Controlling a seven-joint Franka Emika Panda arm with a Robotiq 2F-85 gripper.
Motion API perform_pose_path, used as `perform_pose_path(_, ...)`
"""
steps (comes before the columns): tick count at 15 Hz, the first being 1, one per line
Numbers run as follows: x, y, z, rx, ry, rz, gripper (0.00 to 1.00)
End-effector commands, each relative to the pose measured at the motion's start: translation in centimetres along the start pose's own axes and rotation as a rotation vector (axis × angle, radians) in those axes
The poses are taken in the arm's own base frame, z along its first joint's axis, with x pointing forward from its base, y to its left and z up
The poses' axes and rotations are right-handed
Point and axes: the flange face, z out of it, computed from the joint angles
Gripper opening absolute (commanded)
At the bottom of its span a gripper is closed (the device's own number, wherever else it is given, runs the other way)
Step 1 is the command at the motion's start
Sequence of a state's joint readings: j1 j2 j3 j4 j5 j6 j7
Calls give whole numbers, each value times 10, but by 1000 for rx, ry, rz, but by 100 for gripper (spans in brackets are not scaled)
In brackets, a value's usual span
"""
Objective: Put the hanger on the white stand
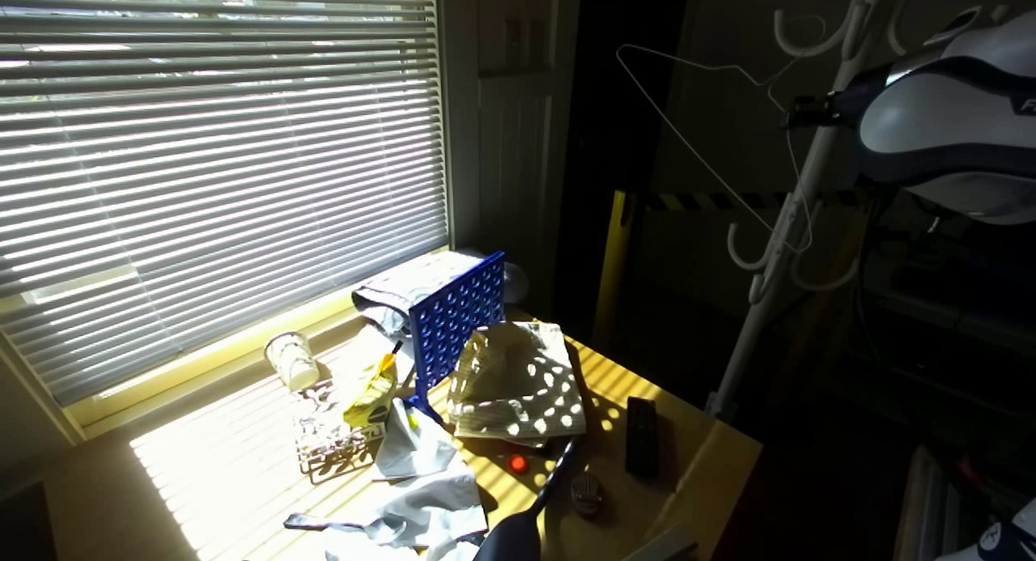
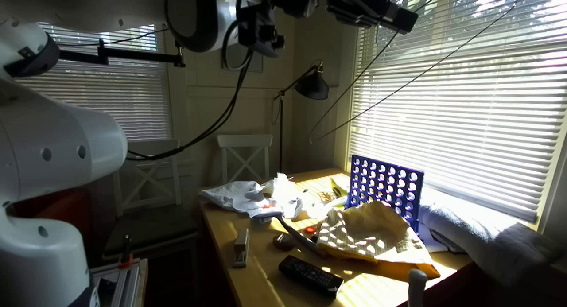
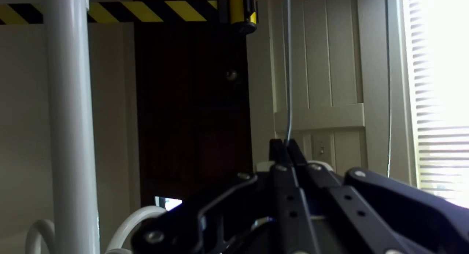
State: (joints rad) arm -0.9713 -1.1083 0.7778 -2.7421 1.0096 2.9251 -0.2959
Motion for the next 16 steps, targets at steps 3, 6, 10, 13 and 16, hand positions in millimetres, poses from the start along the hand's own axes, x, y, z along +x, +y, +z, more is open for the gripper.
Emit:
perform_pose_path(3,8,10,-15,-74,26,41,1)
perform_pose_path(6,10,11,-21,-87,29,40,1)
perform_pose_path(10,12,9,-29,-87,28,33,1)
perform_pose_path(13,13,11,-32,-102,29,42,1)
perform_pose_path(16,15,16,-35,-122,31,63,1)
